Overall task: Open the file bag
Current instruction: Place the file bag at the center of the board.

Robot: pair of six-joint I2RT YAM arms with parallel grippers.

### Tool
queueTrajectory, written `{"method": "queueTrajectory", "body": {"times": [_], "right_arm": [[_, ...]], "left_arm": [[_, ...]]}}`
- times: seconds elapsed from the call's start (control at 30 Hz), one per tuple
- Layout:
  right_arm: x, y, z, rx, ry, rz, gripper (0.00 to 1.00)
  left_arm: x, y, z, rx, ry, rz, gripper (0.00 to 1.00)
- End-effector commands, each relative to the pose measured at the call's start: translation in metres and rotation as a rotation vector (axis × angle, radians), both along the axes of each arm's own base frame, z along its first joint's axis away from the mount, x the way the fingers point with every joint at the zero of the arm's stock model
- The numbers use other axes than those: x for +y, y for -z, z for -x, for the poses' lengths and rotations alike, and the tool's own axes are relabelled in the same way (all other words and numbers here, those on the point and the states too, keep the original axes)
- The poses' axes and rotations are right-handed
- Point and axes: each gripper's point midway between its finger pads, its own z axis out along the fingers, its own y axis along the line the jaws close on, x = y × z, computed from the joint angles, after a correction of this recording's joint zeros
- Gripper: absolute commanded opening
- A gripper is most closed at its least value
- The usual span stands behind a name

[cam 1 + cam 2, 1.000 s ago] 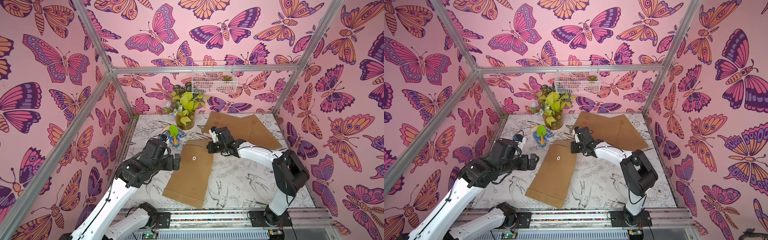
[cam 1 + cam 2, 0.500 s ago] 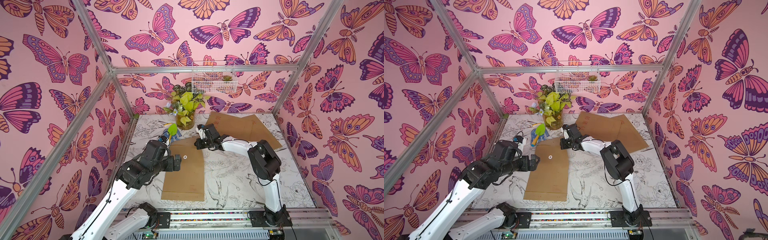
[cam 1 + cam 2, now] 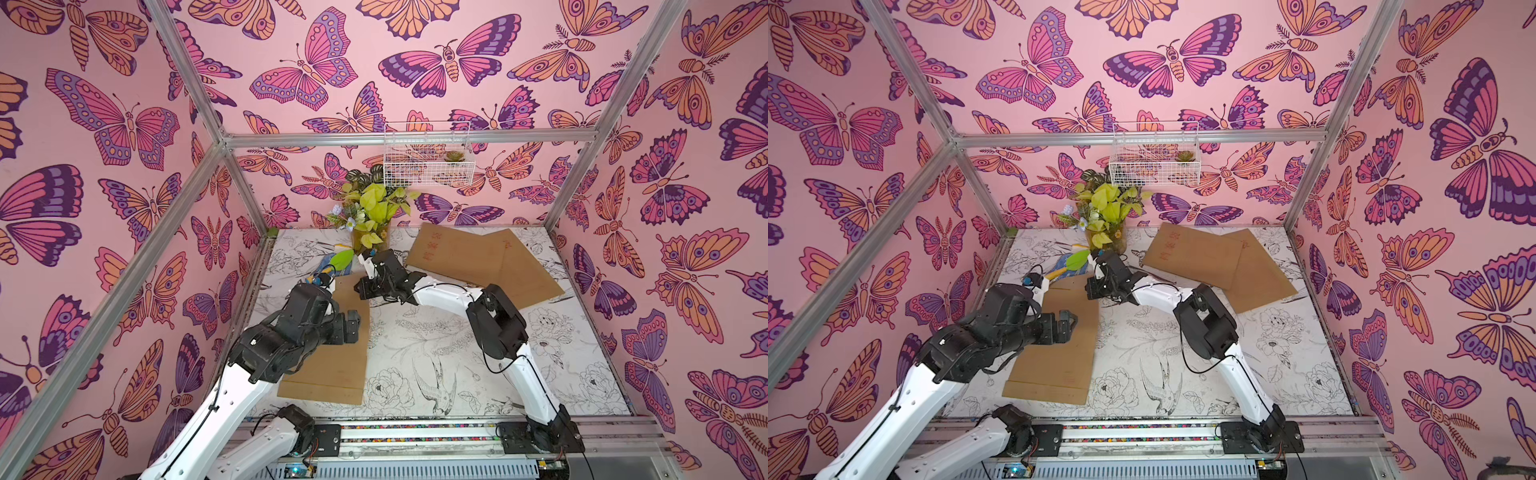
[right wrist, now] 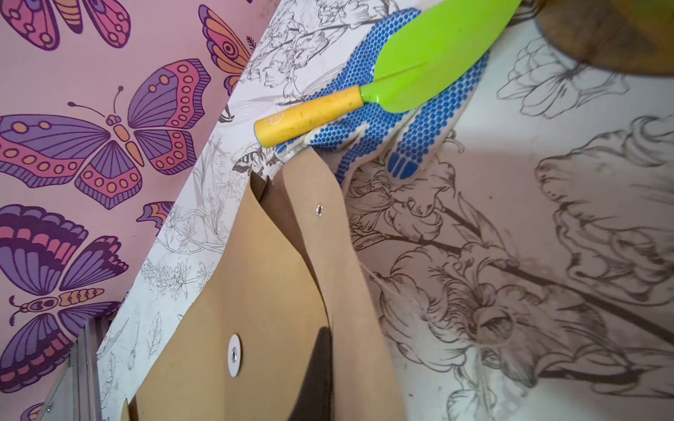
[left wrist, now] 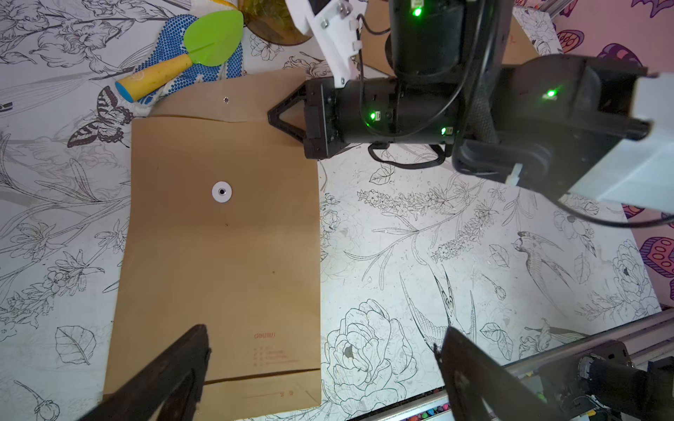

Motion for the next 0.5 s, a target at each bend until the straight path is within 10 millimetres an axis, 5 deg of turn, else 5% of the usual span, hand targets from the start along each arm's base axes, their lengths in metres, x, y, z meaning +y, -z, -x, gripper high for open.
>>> {"method": "queueTrajectory", "body": {"times": [0.0,0.27,0.47], "right_arm": [[0.004,0.008,0.006,0.033,0.001,-0.030,0.00],[0.006,0.032,0.007,0.070,-0.020,0.029,0.00],[-0.020,0.051,-0.002,0.035,0.040,0.199,0.06]], "left_arm": [[0.005,0.007,-0.001,0.013,-0.031,-0.012,0.99],[0.000,0.012,-0.004,0.039,-0.027,-0.007,0.99],[-0.002,0.013,-0.004,0.049,-0.027,0.002,0.99]]}}
